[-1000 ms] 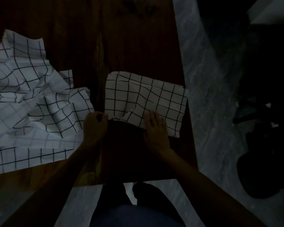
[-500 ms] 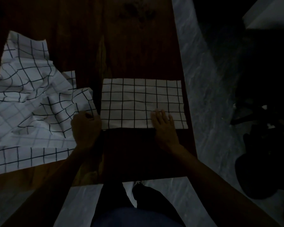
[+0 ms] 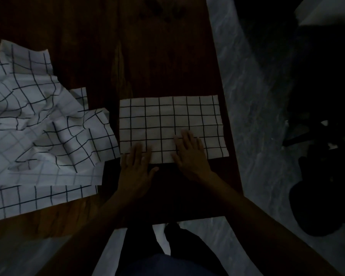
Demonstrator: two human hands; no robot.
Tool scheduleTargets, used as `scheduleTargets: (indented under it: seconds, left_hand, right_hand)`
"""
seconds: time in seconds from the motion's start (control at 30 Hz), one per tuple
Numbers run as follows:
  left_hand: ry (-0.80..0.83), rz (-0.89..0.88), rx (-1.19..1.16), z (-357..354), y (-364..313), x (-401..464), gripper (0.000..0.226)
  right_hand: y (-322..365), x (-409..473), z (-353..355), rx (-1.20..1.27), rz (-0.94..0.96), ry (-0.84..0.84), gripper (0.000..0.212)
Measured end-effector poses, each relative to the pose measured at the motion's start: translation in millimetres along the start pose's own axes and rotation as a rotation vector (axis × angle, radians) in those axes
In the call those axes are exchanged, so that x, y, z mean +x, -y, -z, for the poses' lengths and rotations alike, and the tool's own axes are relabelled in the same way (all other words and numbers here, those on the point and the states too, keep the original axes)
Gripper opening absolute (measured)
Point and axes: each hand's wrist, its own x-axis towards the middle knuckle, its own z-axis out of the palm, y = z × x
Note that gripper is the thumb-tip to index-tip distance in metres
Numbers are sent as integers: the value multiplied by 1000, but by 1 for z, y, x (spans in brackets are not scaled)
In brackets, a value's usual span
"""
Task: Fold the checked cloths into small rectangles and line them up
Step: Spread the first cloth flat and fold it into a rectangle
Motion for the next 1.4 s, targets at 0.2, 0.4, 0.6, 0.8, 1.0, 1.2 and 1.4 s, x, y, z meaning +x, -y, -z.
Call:
scheduleTargets:
  seconds: [0.2,0.4,0.6,0.8,1.0,1.2,1.4]
  left_hand:
    - [-177,-46,-2,18,-14,20,65]
    - [-156,-105,40,20,-22,69,67]
    - [-205,-24,73,9,2,55,73]
    - [-255,-113,67,18,-35,76,61]
    - [-245,-39,27,3,-25,74,64]
    - [-258,10,8,3,-26,69,64]
    - [-262,37,13,3,-26,67,63]
  right_hand:
    - [6,2,-1,-45,42,-104,66]
    - [7,22,-12,-17,-26,-134,60]
    - [-33,2,-9,-18,-121,-163,66]
    - [0,38,1,-20,69,-197,60]
    - [-12,52,-5,-66,137,-135,61]
    - [-12,54,-6,-86,171,-139,60]
    - [-11,54,-6,-89,186,-163,60]
